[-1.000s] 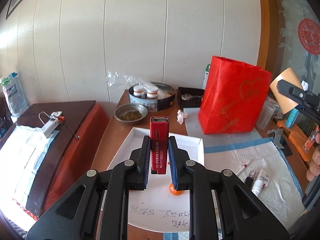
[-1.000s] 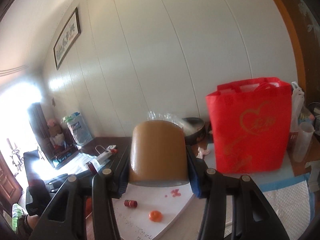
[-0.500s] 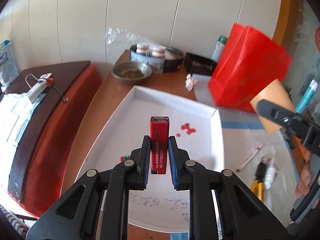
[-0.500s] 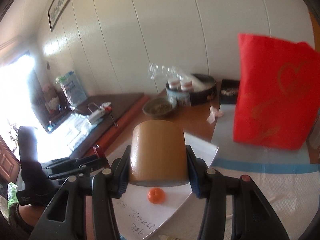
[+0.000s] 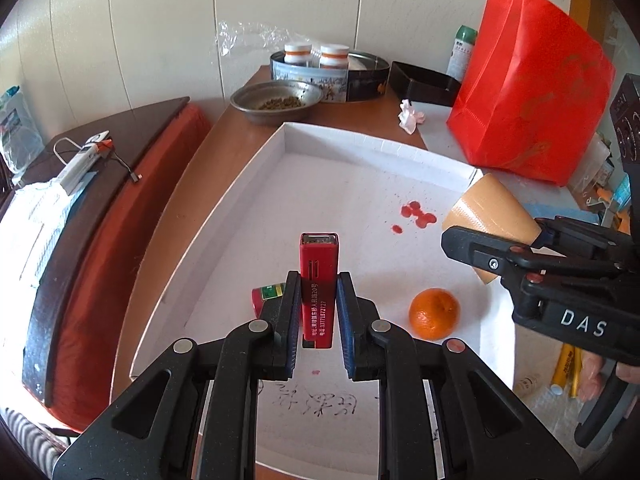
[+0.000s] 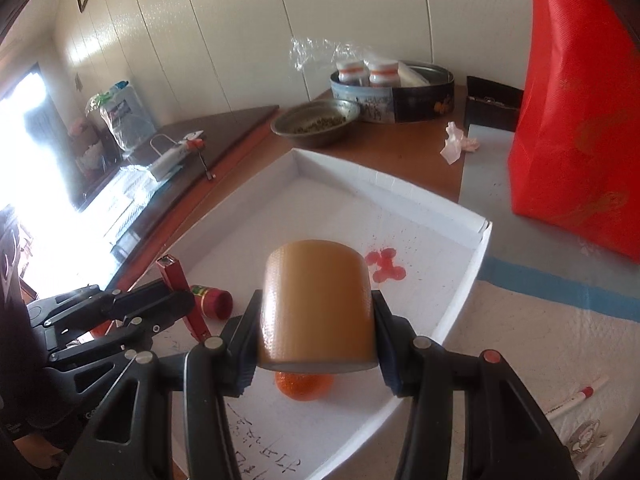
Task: Organize rigid objects
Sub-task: 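Carry the stick and tape roll to the white tray and release both, then move both tools back over the quilted pad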
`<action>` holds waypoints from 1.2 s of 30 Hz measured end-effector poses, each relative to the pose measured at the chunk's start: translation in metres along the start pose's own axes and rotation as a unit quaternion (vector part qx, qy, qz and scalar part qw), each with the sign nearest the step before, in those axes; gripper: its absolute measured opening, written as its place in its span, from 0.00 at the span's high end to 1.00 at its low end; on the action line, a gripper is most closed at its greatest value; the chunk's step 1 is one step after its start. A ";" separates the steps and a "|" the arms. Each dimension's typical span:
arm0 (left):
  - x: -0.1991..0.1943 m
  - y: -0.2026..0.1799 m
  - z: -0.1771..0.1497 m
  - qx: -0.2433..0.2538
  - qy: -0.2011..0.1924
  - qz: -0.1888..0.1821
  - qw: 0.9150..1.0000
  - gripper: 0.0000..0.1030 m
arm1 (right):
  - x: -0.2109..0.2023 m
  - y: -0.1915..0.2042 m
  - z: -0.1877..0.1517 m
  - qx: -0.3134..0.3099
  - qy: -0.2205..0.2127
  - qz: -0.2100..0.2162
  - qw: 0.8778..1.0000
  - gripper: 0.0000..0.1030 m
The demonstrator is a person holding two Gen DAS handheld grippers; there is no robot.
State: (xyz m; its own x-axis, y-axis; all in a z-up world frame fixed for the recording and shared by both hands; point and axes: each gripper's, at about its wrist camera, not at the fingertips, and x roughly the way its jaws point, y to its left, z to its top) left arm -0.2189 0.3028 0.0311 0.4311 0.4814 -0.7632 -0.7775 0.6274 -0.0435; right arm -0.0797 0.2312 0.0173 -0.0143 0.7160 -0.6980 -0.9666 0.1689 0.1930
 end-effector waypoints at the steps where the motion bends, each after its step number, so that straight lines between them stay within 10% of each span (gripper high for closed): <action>1: 0.002 0.000 0.000 0.000 0.001 0.001 1.000 0.84 | 0.001 0.000 -0.001 -0.002 0.002 -0.002 1.000 0.52; 7: 0.009 -0.003 -0.001 0.003 0.006 0.001 1.000 0.84 | 0.004 0.002 0.001 -0.013 -0.016 -0.020 1.000 0.51; 11: 0.009 -0.006 -0.001 0.007 0.005 0.004 1.000 0.84 | 0.002 0.003 0.002 -0.017 -0.028 -0.031 0.999 0.27; 19: 0.009 -0.010 0.000 0.012 0.004 0.010 1.000 0.82 | -0.010 -0.001 -0.001 -0.014 -0.051 -0.058 0.997 0.13; 21: 0.009 -0.011 0.000 0.011 0.007 0.008 1.000 0.64 | -0.014 -0.002 -0.002 -0.014 -0.059 -0.068 0.996 0.00; 23: 0.007 -0.011 0.000 0.010 0.003 0.013 1.000 0.09 | -0.019 -0.003 -0.004 -0.014 -0.065 -0.073 0.995 0.00; 24: 0.005 -0.010 0.000 0.009 -0.004 0.016 1.000 0.04 | -0.021 -0.003 -0.004 -0.015 -0.067 -0.077 0.995 0.00; 36: -0.014 0.000 0.000 -0.019 -0.024 0.031 0.999 0.00 | -0.048 -0.008 -0.007 -0.011 -0.069 -0.148 0.987 0.00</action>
State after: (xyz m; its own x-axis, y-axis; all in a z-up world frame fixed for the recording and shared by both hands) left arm -0.2244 0.2959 0.0421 0.4026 0.5476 -0.7335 -0.8196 0.5724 -0.0225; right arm -0.0730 0.1909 0.0445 0.3028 0.7232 -0.6208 -0.9284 0.3711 -0.0205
